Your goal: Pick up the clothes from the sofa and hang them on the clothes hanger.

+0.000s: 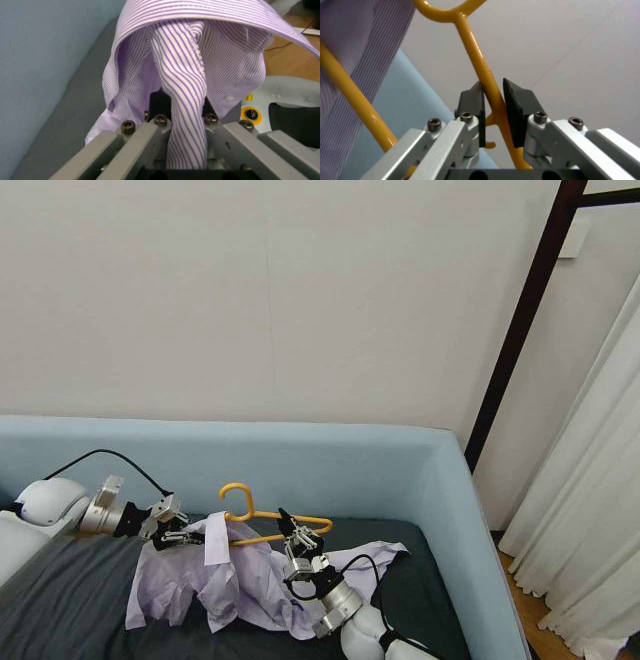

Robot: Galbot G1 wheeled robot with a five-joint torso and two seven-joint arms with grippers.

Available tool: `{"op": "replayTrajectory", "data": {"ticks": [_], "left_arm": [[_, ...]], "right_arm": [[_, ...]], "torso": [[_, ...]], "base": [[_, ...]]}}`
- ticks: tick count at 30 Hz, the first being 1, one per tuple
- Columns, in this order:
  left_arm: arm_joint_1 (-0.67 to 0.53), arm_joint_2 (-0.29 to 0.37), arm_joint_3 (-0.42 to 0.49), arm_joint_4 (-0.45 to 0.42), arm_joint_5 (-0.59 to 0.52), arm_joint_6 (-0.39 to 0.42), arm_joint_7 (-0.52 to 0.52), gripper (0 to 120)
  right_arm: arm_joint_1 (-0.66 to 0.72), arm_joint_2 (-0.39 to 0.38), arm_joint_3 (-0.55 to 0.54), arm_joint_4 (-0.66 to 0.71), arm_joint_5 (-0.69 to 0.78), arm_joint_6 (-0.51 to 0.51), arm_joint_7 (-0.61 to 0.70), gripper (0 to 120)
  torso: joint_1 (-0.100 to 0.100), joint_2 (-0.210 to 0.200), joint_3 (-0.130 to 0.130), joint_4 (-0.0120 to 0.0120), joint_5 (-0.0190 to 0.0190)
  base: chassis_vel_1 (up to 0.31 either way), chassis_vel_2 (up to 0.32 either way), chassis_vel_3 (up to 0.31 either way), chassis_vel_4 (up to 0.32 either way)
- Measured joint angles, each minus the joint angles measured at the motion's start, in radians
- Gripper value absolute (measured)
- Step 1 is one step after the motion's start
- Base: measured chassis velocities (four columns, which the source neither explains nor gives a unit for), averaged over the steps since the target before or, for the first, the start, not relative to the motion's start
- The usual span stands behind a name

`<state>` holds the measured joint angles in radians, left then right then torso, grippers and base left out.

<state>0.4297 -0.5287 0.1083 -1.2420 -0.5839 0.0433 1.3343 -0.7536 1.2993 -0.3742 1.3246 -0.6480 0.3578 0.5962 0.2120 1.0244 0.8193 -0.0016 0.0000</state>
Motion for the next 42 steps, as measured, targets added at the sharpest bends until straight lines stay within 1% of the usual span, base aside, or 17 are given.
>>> {"op": "replayTrajectory", "data": {"ticks": [3, 5, 6, 9, 10, 14, 16, 17, 19, 20, 23, 29, 32, 35, 37, 38, 42], "left_arm": [[-0.006, -0.005, 0.000, 0.019, 0.012, -0.001, 0.006, 1], [-0.011, -0.010, -0.003, 0.038, 0.024, -0.007, 0.013, 1], [-0.011, -0.010, -0.003, 0.038, 0.024, -0.007, 0.013, 1], [-0.012, -0.014, -0.009, 0.059, 0.041, -0.016, 0.014, 1], [-0.008, -0.017, -0.017, 0.073, 0.056, -0.023, 0.014, 1], [0.000, -0.025, -0.027, 0.097, 0.069, -0.030, 0.011, 1], [0.006, -0.037, -0.039, 0.126, 0.086, -0.040, -0.001, 1], [0.006, -0.037, -0.039, 0.126, 0.086, -0.040, -0.001, 1], [0.010, -0.044, -0.044, 0.141, 0.092, -0.047, -0.021, 1], [0.013, -0.047, -0.046, 0.149, 0.092, -0.051, -0.036, 1], [0.014, -0.050, -0.049, 0.155, 0.092, -0.055, -0.048, 1], [0.015, -0.057, -0.061, 0.152, 0.090, -0.058, -0.053, 1], [0.022, -0.058, -0.068, 0.128, 0.089, -0.058, -0.055, 1], [0.035, -0.057, -0.076, 0.110, 0.088, -0.057, -0.057, 1], [0.051, -0.050, -0.087, 0.095, 0.088, -0.057, -0.058, 1], [0.051, -0.050, -0.087, 0.095, 0.088, -0.057, -0.058, 1], [0.061, -0.040, -0.100, 0.092, 0.088, -0.058, -0.058, 1]], "right_arm": [[0.002, -0.015, -0.011, 0.015, 0.074, 0.025, -0.026, 26], [0.002, -0.034, -0.020, 0.041, 0.194, 0.096, -0.094, 36], [0.002, -0.034, -0.020, 0.041, 0.194, 0.096, -0.094, 36], [-0.004, -0.054, -0.025, 0.063, 0.358, 0.151, -0.177, 47], [-0.007, -0.069, -0.029, 0.067, 0.467, 0.177, -0.244, 53], [-0.012, -0.091, -0.028, 0.062, 0.603, 0.207, -0.366, 67], [-0.014, -0.116, -0.027, 0.057, 0.756, 0.207, -0.490, 77], [-0.014, -0.116, -0.027, 0.057, 0.756, 0.207, -0.490, 77], [-0.013, -0.132, -0.027, 0.052, 0.855, 0.176, -0.553, 83], [-0.008, -0.143, -0.027, 0.048, 0.910, 0.115, -0.571, 90], [0.004, -0.154, -0.027, 0.044, 0.968, 0.028, -0.572, 97], [0.081, -0.163, -0.027, 0.000, 1.137, -0.211, -0.600, 100], [0.155, -0.140, -0.017, -0.074, 1.221, -0.384, -0.730, 100], [0.194, -0.116, -0.014, -0.151, 1.208, -0.413, -0.803, 100], [0.243, -0.069, 0.004, -0.283, 1.170, -0.421, -0.903, 100], [0.243, -0.069, 0.004, -0.283, 1.170, -0.421, -0.903, 100], [0.310, 0.018, 0.057, -0.479, 1.069, -0.435, -1.037, 100]], "torso": [[0.000, 0.000, 0.000, 0.0001, -0.0001], [0.000, 0.000, 0.000, 0.0000, 0.0000], [0.000, 0.000, 0.000, 0.0000, 0.0000], [0.000, 0.000, 0.000, 0.0001, 0.0000], [0.000, 0.000, 0.000, 0.0001, 0.0000], [0.000, 0.000, 0.000, 0.0001, 0.0000], [0.000, 0.000, 0.000, 0.0000, 0.0000], [0.000, 0.000, 0.000, 0.0000, 0.0000], [0.000, 0.000, 0.000, -0.0001, 0.0000], [0.000, 0.000, 0.000, 0.0000, 0.0000], [0.000, 0.000, 0.000, 0.0001, 0.0000], [0.000, 0.000, 0.000, 0.0000, 0.0001], [0.000, 0.000, 0.000, -0.0001, 0.0000], [0.000, 0.000, 0.000, 0.0000, -0.0001], [0.000, 0.000, 0.000, 0.0000, -0.0001], [0.000, 0.000, 0.000, 0.0000, -0.0001], [0.000, 0.000, 0.000, 0.0003, 0.0000]], "base": [[0.000, 0.000, 0.000, 0.000], [0.000, 0.000, 0.000, 0.000], [0.000, 0.000, 0.000, 0.000], [0.000, 0.000, 0.000, 0.000], [0.000, 0.000, 0.000, 0.000], [0.000, 0.000, 0.000, 0.000], [0.000, 0.000, 0.000, 0.000], [0.000, 0.000, 0.000, 0.000], [0.000, 0.000, 0.000, 0.000], [0.000, 0.000, 0.000, 0.000], [0.000, 0.000, 0.000, 0.000], [0.000, 0.000, 0.000, 0.000], [0.000, 0.000, 0.000, 0.000], [0.000, 0.000, 0.000, 0.000], [0.000, 0.000, 0.000, 0.000], [0.000, 0.000, 0.000, 0.000], [0.000, 0.000, 0.000, 0.000]]}}
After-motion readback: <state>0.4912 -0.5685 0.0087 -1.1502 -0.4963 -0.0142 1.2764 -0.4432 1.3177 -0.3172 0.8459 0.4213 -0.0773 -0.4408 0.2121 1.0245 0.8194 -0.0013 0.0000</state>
